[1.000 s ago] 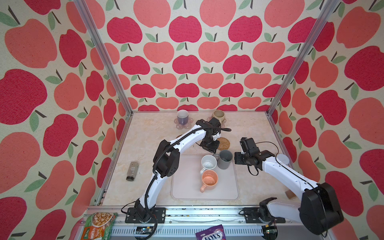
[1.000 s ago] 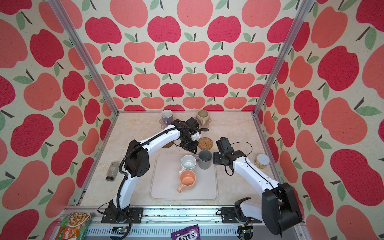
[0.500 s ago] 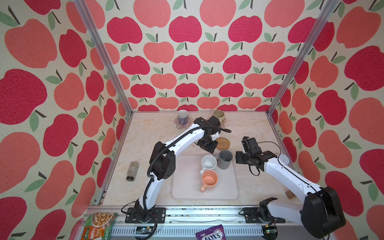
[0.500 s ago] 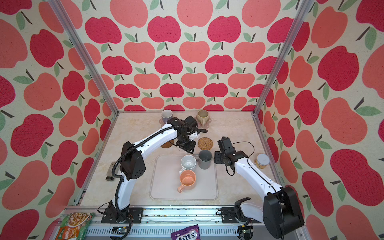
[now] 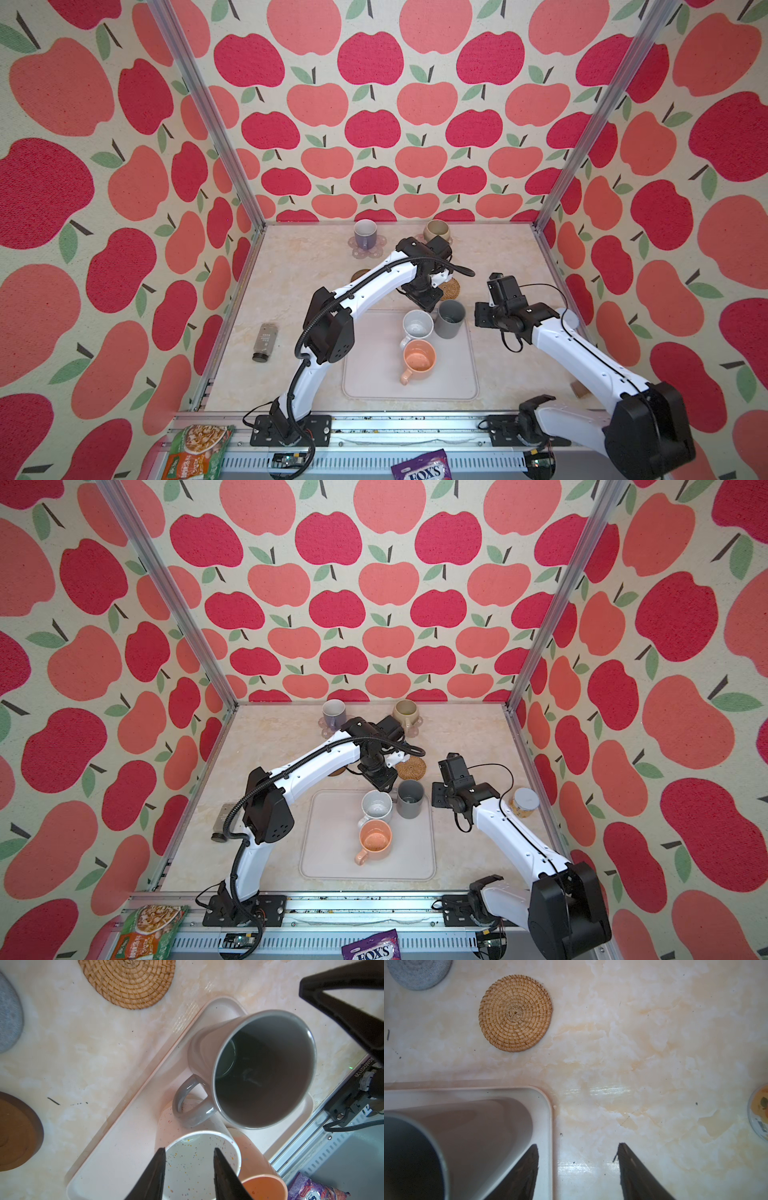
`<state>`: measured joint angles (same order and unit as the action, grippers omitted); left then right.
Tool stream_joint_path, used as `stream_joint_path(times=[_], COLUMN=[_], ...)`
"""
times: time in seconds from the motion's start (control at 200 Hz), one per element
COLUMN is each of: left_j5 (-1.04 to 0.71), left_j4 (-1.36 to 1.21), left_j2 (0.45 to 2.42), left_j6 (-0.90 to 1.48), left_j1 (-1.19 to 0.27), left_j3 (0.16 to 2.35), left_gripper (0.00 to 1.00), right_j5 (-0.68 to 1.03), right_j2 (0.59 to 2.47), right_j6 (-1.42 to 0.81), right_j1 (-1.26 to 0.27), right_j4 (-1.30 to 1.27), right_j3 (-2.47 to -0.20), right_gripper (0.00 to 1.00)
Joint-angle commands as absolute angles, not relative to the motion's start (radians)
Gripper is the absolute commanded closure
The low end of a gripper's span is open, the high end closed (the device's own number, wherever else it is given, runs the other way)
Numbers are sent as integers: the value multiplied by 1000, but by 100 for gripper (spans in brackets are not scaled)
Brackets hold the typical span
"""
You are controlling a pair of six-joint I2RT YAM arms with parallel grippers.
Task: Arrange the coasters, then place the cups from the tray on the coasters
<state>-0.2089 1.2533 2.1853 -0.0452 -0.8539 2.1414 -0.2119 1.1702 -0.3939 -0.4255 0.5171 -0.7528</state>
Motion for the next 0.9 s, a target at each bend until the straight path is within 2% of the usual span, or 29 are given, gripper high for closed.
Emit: stream_joint_path(times=[0.0,0.71,0.896], left_j5=[-183,-108,-114], left_j4=[1295,1304,1306], left_j2=[2229,2325,2308], left_j6=[-89,-129,-135], left_j1=[-861,-891,-893], left_j3=[2174,2285,2256], left_gripper=[59,58,58], right_j5=[-227,-232,-230], right_j2=[1150,1098,1097], right_j6=[-396,-407,-407], right_j1=[-416,-397,-390], right_j4=[543,554,550], right_j3=[-732,-686,-680], right_gripper=[37,36,36])
